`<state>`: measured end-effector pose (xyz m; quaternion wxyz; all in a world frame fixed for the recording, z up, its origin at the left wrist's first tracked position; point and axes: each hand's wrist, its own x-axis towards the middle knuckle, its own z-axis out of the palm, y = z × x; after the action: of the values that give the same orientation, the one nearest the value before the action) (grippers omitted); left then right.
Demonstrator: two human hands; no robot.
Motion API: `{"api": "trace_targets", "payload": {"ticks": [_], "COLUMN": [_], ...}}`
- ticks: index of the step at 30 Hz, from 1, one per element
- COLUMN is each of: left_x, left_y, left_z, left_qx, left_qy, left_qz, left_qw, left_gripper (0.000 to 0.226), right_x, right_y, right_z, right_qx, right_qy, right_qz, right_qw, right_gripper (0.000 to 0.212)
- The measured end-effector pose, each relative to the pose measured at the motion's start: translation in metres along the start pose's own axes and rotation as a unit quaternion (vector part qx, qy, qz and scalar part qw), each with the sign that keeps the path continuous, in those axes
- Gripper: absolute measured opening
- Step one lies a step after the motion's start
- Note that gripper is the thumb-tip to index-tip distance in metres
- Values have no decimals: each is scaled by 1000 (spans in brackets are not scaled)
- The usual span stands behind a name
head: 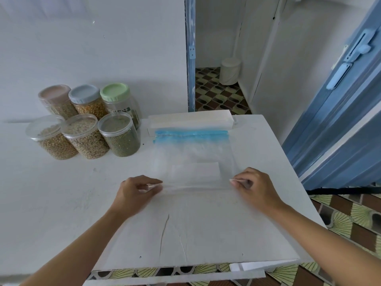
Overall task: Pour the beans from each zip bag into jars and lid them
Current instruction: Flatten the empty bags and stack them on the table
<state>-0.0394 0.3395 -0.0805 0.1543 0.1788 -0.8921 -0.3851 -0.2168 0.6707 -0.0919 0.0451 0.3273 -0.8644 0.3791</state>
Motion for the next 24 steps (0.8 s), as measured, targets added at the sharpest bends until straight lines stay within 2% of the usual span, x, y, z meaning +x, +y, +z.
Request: {"api": "trace_targets", "payload": {"ticks": [3, 6, 9, 13, 15, 19, 21, 24], "left_x": [0, -8, -11, -6, -4, -3, -3, -4], "left_y": [6, 12, 14, 11, 7, 2, 2, 3], "left_z": [8, 13, 16, 20, 18, 8, 2, -4], "left_qx": [-14, 32, 145, 188, 210, 254, 272, 265], "left_qy": [39, 96, 126, 49, 25, -7, -17, -29], "left_qz": [-60, -44, 52, 219, 272, 301, 307, 312], "left_qw": [997, 994, 980, 956, 939, 919, 912, 912], "left_gripper": [18, 25, 27, 45, 47, 42, 40, 31], "right_x": [3, 3, 6, 5, 5, -2, -3, 4], "right_y": [3, 1, -4, -5, -4, -4, -4, -4], "right_z": [5, 7, 6, 11, 12, 6, 3, 4], "right_qx": [-16, -62, -115, -167, -170, -140, -116, -81], "right_qy": [0, 12, 15, -17, -34, -77, -91, -65], "right_qz": [7, -15, -91, -256, -290, -253, -231, -188], "right_qw": [1000, 998, 989, 952, 941, 954, 962, 977], "right_gripper": [10, 20, 28, 39, 38, 38, 27, 13]}}
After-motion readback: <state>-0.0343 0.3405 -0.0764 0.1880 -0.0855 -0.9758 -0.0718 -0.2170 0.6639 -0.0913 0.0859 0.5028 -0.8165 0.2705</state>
